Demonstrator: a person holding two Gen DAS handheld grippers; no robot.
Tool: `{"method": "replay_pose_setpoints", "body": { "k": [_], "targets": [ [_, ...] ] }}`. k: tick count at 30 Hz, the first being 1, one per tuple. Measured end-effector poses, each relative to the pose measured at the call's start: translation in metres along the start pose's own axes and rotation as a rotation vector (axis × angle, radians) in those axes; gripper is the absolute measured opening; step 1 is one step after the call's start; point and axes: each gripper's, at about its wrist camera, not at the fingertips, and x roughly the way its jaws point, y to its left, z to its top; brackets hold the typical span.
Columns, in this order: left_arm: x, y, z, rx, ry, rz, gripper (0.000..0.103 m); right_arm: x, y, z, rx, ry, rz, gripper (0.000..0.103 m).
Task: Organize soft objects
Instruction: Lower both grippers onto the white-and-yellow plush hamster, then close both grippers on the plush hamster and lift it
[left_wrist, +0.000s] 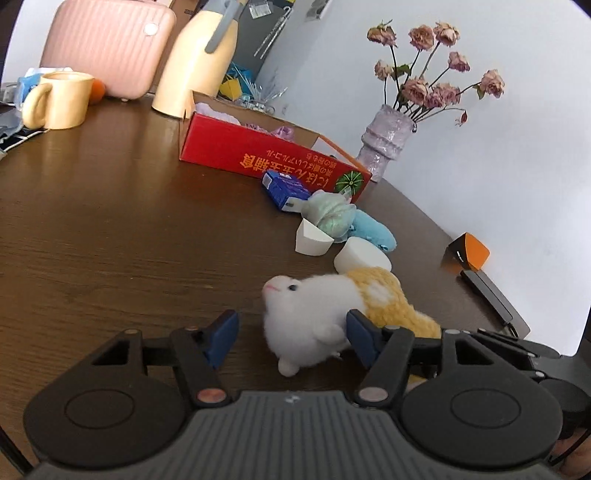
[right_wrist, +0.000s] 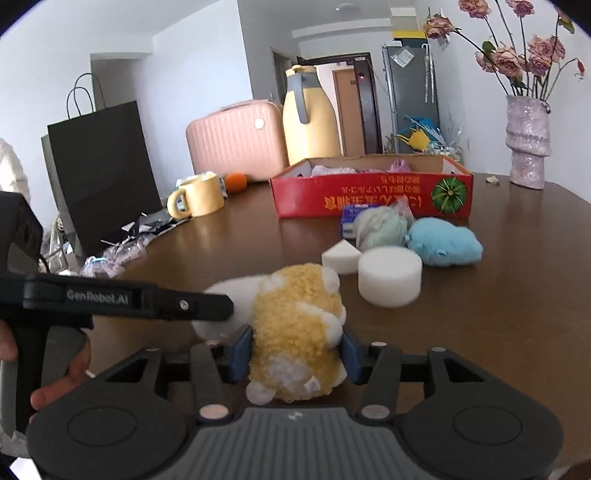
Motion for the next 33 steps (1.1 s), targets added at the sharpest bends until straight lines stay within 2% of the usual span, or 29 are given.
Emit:
{"method": "replay_pose_setpoints", "body": {
  "k": [3, 8, 10, 12, 14, 17, 18, 19, 20, 21, 22, 23, 25, 27, 28, 31, 33],
  "targets": [
    [-0.008, -0.002, -0.002, 0.030, -0.030, -0.008, 0.070, 0.000, 0.002, -0.002, -0.019, -0.010, -0.023, 0.054],
    [-0.003, -0.008, -0.006, 0.064, -0.025, -0.020, 0.070, 0.008, 0.011, -0.009, -0.073, 0.039, -0.057, 0.056],
    [-0.001, -0.010, -0.009, 0.081, -0.025, -0.013, 0.059, 0.005, 0.013, -0.009, -0.088, 0.031, -0.055, 0.050],
    [-0.004, -0.014, -0.009, 0.093, -0.036, 0.009, 0.051, -0.004, 0.012, -0.002, -0.070, 0.029, -0.034, 0.049],
    [-0.019, -0.026, -0.001, 0.122, -0.088, -0.002, 0.051, -0.021, 0.012, 0.016, -0.032, -0.005, 0.023, 0.049],
    [-0.032, -0.043, 0.015, 0.178, -0.121, -0.073, 0.049, -0.037, 0.010, 0.043, 0.018, -0.064, 0.116, 0.037],
    [-0.029, -0.045, 0.021, 0.179, -0.122, -0.073, 0.050, -0.034, 0.011, 0.049, 0.015, -0.074, 0.109, 0.024],
    [-0.023, -0.045, 0.025, 0.177, -0.117, -0.068, 0.050, -0.027, 0.011, 0.054, -0.002, -0.081, 0.084, 0.021],
    [-0.012, -0.041, 0.028, 0.158, -0.106, -0.040, 0.050, -0.014, 0.010, 0.057, -0.015, -0.077, 0.047, 0.022],
    [-0.002, -0.037, 0.030, 0.125, -0.089, 0.014, 0.050, 0.001, 0.008, 0.058, -0.003, -0.061, 0.012, 0.020],
    [0.005, -0.033, 0.030, 0.093, -0.077, 0.064, 0.055, 0.017, 0.005, 0.057, 0.014, -0.054, -0.019, 0.020],
    [0.006, -0.027, 0.029, 0.061, -0.085, 0.080, 0.059, 0.028, 0.004, 0.054, 0.026, -0.071, -0.028, 0.020],
    [-0.003, -0.016, 0.025, 0.010, -0.108, 0.039, 0.080, 0.052, 0.003, 0.049, 0.033, -0.072, -0.082, 0.020],
    [-0.015, -0.010, 0.022, 0.007, -0.126, 0.016, 0.083, 0.070, 0.004, 0.040, 0.032, -0.116, -0.156, 0.021],
    [-0.022, -0.010, 0.019, 0.036, -0.140, 0.014, 0.085, 0.079, 0.004, 0.038, 0.038, -0.108, -0.188, 0.021],
    [-0.032, -0.012, 0.011, 0.094, -0.157, 0.015, 0.087, 0.106, -0.006, 0.043, 0.163, -0.058, -0.153, 0.023],
    [-0.031, -0.014, 0.009, 0.103, -0.120, -0.009, 0.088, 0.116, -0.006, 0.048, 0.197, -0.035, -0.149, 0.023]
  ]
}}
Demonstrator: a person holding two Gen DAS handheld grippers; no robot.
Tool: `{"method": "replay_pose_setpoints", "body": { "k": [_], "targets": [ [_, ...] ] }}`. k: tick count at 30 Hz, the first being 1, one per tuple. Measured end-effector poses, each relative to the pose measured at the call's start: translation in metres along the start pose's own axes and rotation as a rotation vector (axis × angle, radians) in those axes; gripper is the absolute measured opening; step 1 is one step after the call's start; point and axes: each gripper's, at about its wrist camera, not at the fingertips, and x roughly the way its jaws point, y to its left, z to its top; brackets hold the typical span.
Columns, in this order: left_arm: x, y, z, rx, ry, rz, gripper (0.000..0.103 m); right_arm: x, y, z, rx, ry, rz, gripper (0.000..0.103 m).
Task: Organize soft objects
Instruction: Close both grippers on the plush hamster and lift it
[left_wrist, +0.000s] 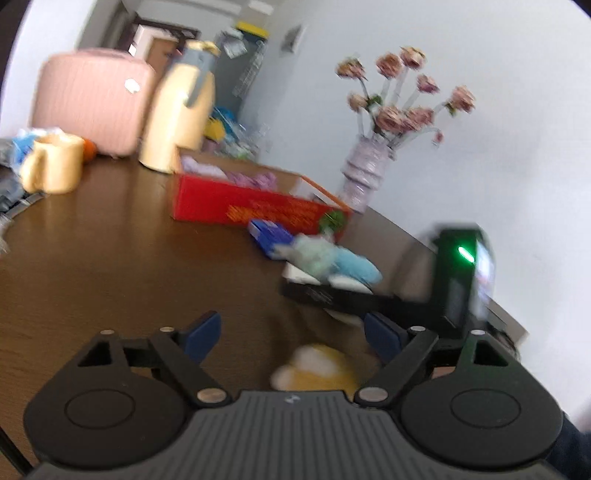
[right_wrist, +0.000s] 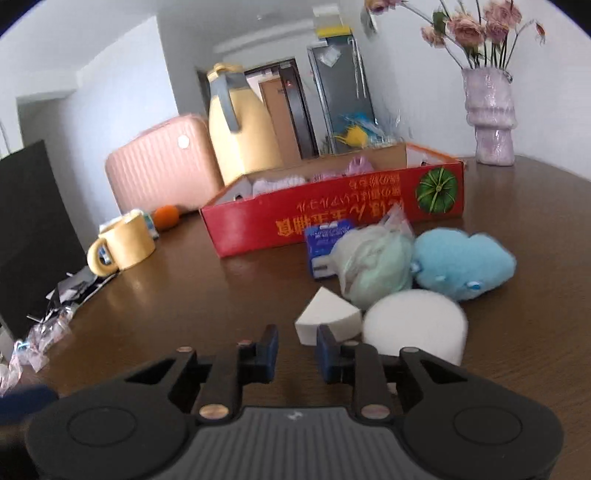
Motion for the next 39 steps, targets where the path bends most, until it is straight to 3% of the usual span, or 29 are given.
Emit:
{"method": "replay_pose_setpoints", "body": {
  "k": [2, 3, 4, 5, 6, 7, 9, 12, 14, 17, 19, 22, 23, 26, 27, 30, 32, 35, 37, 39],
  "targets": [
    [-0.001, -0.002, -0.005, -0.002, 0.024, -0.015, 0.091, -0.005, 0.003, 0.000, -0.023, -0.036, 0.044, 0.023],
    [0.003, -0.003, -0.008, 0.011, 0.048, -0.014, 0.091, -0.013, 0.004, 0.000, -0.054, -0.061, 0.037, 0.029],
    [0.008, -0.005, -0.012, 0.030, 0.082, -0.005, 0.086, -0.023, 0.003, 0.000, -0.073, -0.081, 0.019, 0.033],
    [0.013, -0.005, -0.016, 0.043, 0.104, 0.017, 0.083, -0.031, 0.000, 0.001, -0.068, -0.096, 0.018, 0.045],
    [0.018, -0.006, -0.019, 0.050, 0.123, 0.039, 0.070, -0.041, -0.006, 0.002, -0.059, -0.113, 0.022, 0.052],
    [0.022, -0.006, -0.021, 0.053, 0.131, 0.030, 0.048, -0.053, -0.013, 0.002, -0.049, -0.132, 0.022, 0.053],
    [0.025, -0.006, -0.020, 0.028, 0.140, -0.047, 0.041, -0.073, -0.024, 0.004, -0.052, -0.149, 0.028, 0.055],
    [0.036, -0.015, -0.013, 0.103, 0.101, -0.026, 0.039, -0.100, -0.037, 0.001, -0.074, -0.157, 0.052, 0.055],
    [0.053, -0.013, -0.004, 0.127, 0.082, -0.029, 0.040, -0.111, -0.040, -0.004, -0.089, -0.139, 0.076, 0.057],
    [0.084, -0.002, 0.019, 0.057, 0.060, 0.037, 0.046, -0.113, -0.036, -0.015, -0.146, -0.085, 0.121, 0.057],
    [0.093, 0.006, 0.030, -0.002, 0.067, 0.055, 0.065, -0.112, -0.030, -0.022, -0.184, -0.067, 0.124, 0.057],
    [0.076, 0.025, 0.038, -0.129, 0.029, 0.018, 0.078, -0.110, -0.022, -0.029, -0.230, -0.067, 0.144, 0.058],
    [0.064, 0.030, 0.037, -0.146, 0.003, 0.027, 0.078, -0.107, -0.021, -0.029, -0.234, -0.070, 0.147, 0.060],
    [0.037, 0.036, 0.031, -0.140, -0.011, 0.091, 0.080, -0.091, -0.020, -0.030, -0.218, -0.093, 0.156, 0.082],
    [0.031, 0.037, 0.029, -0.141, -0.005, 0.105, 0.084, -0.086, -0.016, -0.031, -0.228, -0.086, 0.158, 0.082],
    [0.008, 0.042, 0.021, -0.158, 0.000, 0.104, 0.085, -0.073, 0.005, -0.033, -0.277, 0.045, 0.290, 0.078],
    [-0.004, 0.044, 0.019, -0.154, -0.003, 0.098, 0.086, -0.081, 0.021, -0.040, -0.318, 0.035, 0.434, 0.074],
    [-0.013, 0.042, 0.018, -0.125, -0.008, 0.106, 0.090, -0.100, 0.035, -0.046, -0.389, -0.015, 0.555, 0.077],
    [-0.013, 0.037, 0.015, -0.080, -0.006, 0.074, 0.091, -0.108, 0.035, -0.046, -0.417, -0.047, 0.506, 0.077],
    [-0.006, 0.032, 0.009, -0.023, 0.015, 0.097, 0.091, -0.111, 0.023, -0.043, -0.384, -0.069, 0.405, 0.077]
  ]
}}
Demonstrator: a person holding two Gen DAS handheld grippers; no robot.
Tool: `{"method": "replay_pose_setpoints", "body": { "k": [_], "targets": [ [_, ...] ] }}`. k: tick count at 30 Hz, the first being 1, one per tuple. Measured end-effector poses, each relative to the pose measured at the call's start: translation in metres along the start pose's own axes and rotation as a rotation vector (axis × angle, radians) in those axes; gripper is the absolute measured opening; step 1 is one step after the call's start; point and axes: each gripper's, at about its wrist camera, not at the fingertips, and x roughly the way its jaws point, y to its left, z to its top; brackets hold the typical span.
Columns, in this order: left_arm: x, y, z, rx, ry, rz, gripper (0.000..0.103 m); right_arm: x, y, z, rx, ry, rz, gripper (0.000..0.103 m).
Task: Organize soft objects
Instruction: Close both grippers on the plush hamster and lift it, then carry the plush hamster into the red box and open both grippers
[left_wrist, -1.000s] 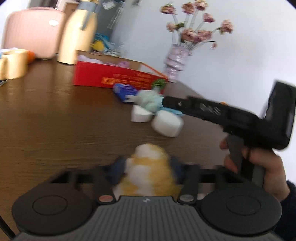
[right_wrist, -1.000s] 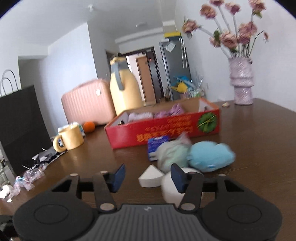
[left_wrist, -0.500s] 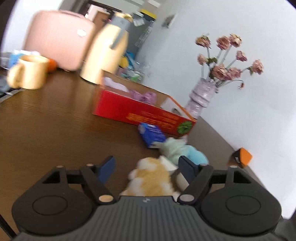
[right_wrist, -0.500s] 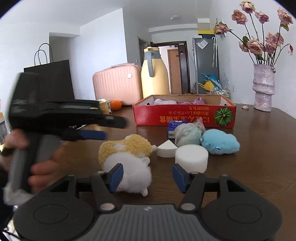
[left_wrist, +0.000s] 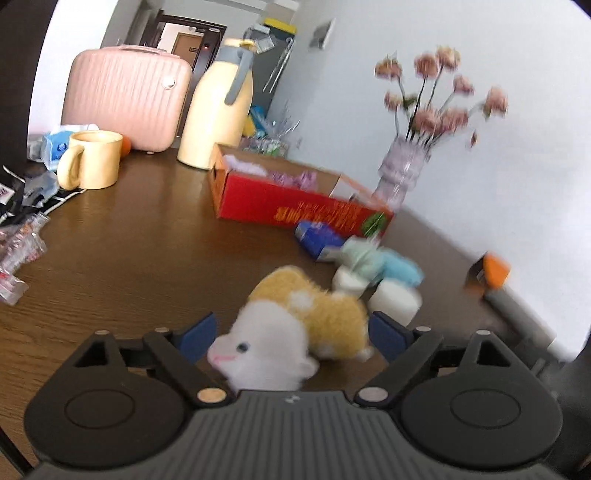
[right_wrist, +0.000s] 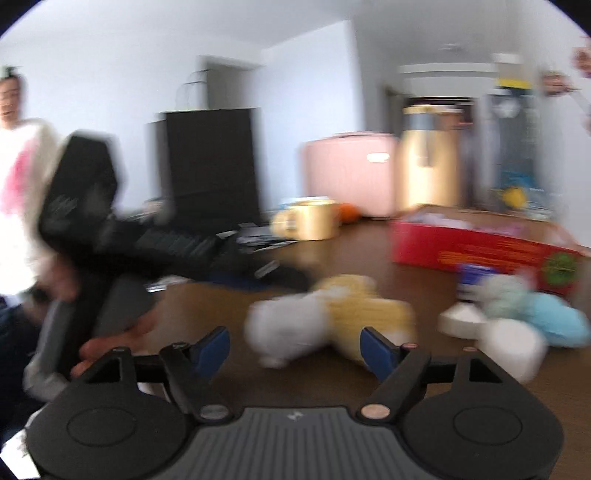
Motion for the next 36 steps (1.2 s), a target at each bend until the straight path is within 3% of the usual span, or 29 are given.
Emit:
{"method": "replay_pose_setpoints", "body": {
  "k": [3, 4, 6, 9, 11, 12, 15, 18, 23, 26, 29, 32, 36],
  "targets": [
    [0.013, 0.004, -0.009, 0.020, 0.051, 0.119, 0.089, 0.002, -0.023, 0.001, 0.042, 0.019, -0.122, 0.077],
    [0.015, 0.009, -0.011, 0.003, 0.053, 0.168, 0.089, 0.007, -0.028, 0.004, 0.052, 0.029, -0.141, 0.077],
    [0.011, 0.022, -0.013, -0.074, 0.033, 0.183, 0.089, 0.019, -0.034, 0.011, 0.049, 0.029, -0.137, 0.077],
    [0.001, 0.035, -0.013, -0.154, -0.006, 0.129, 0.087, 0.041, -0.034, 0.025, 0.060, 0.016, -0.077, 0.075],
    [0.000, 0.042, -0.013, -0.202, -0.024, 0.083, 0.071, 0.059, -0.034, 0.029, 0.109, 0.053, -0.046, 0.073],
    [0.002, 0.045, -0.013, -0.230, -0.017, 0.061, 0.050, 0.065, -0.033, 0.028, 0.131, 0.076, -0.044, 0.064],
    [0.014, 0.051, -0.016, -0.300, 0.041, 0.003, 0.047, 0.067, -0.034, 0.017, 0.207, 0.088, -0.044, 0.044],
    [0.015, 0.050, -0.016, -0.310, 0.029, -0.032, 0.045, 0.050, -0.036, 0.013, 0.238, 0.077, -0.056, 0.038],
    [0.027, 0.025, -0.003, -0.269, 0.034, -0.146, 0.045, 0.008, -0.047, 0.014, 0.259, 0.021, -0.139, 0.037],
    [0.046, 0.007, 0.025, -0.240, 0.029, -0.226, 0.045, -0.012, -0.070, 0.031, 0.298, -0.059, -0.195, 0.037],
    [0.086, -0.015, 0.081, -0.182, 0.024, -0.274, 0.045, -0.011, -0.108, 0.066, 0.285, -0.115, -0.262, 0.037],
    [0.147, -0.034, 0.146, -0.137, 0.042, -0.303, 0.044, 0.013, -0.167, 0.114, 0.274, -0.144, -0.321, 0.037],
    [0.242, -0.039, 0.215, -0.202, 0.117, -0.256, 0.045, 0.070, -0.262, 0.154, 0.366, -0.127, -0.323, 0.036]
  ]
}}
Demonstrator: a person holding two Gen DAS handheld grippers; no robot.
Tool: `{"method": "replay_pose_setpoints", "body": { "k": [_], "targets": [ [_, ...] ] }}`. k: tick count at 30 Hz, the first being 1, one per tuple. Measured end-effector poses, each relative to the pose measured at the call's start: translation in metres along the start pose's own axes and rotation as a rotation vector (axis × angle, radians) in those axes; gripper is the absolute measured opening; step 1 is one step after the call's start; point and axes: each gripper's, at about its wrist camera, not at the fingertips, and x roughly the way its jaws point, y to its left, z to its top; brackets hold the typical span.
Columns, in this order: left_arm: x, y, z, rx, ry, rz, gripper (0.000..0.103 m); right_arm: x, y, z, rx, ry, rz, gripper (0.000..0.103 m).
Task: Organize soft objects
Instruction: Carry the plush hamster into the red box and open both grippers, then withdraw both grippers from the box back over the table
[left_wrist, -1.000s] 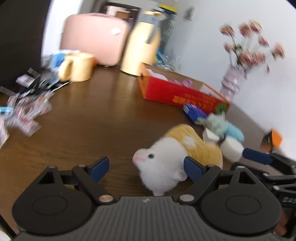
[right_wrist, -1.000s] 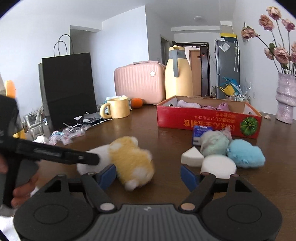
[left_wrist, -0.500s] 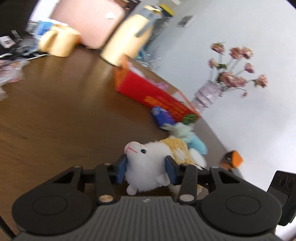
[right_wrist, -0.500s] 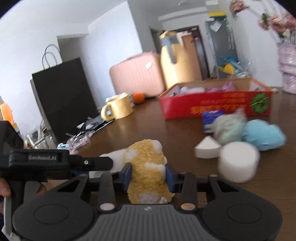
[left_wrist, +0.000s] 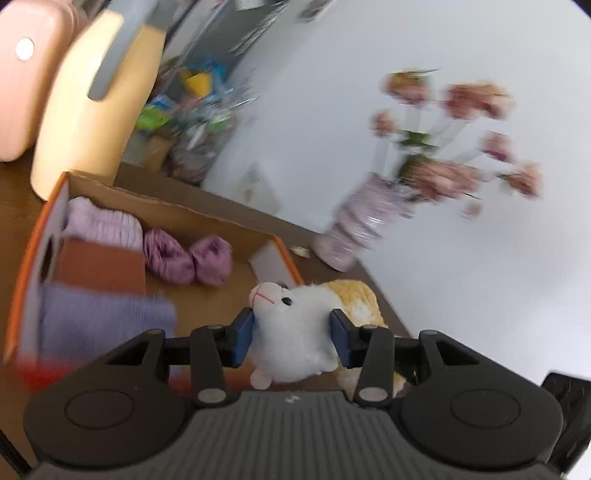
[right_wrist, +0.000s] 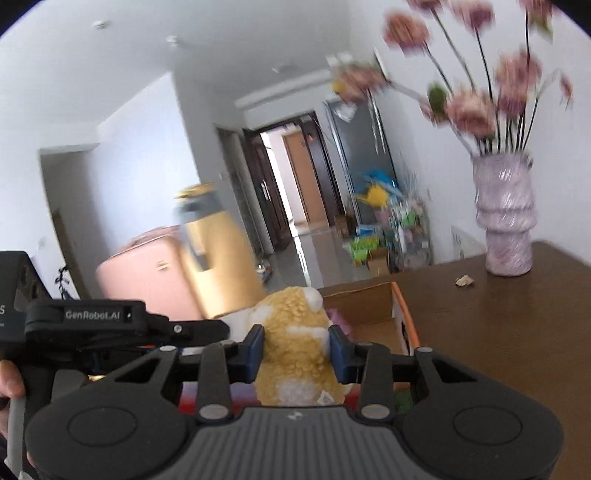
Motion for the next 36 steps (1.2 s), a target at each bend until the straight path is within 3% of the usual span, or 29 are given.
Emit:
{"method": "replay_pose_setpoints", "body": {
  "k": [2, 6, 9, 11, 14, 20, 23, 24, 30, 36],
  "targets": [
    [0.044, 0.006, 0.022, -0.017, 0.041, 0.058, 0.045, 0.046, -0.023, 0.012, 0.024, 0.054, -0.030, 0.036],
    [0.115, 0.024, 0.032, -0.037, 0.139, 0.142, 0.045, 0.107, -0.057, 0.009, 0.047, 0.172, -0.093, 0.036],
    [0.145, 0.035, 0.027, -0.044, 0.191, 0.182, 0.045, 0.124, -0.065, -0.002, 0.005, 0.238, -0.137, 0.038],
    [0.154, 0.036, 0.019, -0.008, 0.187, 0.227, 0.046, 0.124, -0.060, -0.010, -0.057, 0.226, -0.157, 0.040],
    [0.154, 0.030, 0.013, 0.027, 0.196, 0.235, 0.051, 0.117, -0.044, -0.015, -0.149, 0.192, -0.206, 0.044],
    [0.092, -0.002, 0.018, 0.168, 0.087, 0.260, 0.069, 0.068, -0.018, 0.015, -0.220, 0.087, -0.227, 0.046],
    [0.043, -0.022, 0.012, 0.281, 0.007, 0.327, 0.079, 0.027, -0.006, 0.028, -0.256, 0.025, -0.224, 0.065],
    [0.026, -0.027, 0.007, 0.319, -0.019, 0.350, 0.088, 0.010, -0.004, 0.029, -0.267, 0.002, -0.219, 0.068],
    [-0.079, -0.049, -0.060, 0.567, -0.247, 0.531, 0.100, -0.070, 0.015, 0.014, -0.297, -0.061, -0.210, 0.073],
    [-0.156, -0.050, -0.127, 0.527, -0.311, 0.547, 0.103, -0.136, 0.038, -0.030, -0.277, -0.087, -0.161, 0.076]
  ]
}}
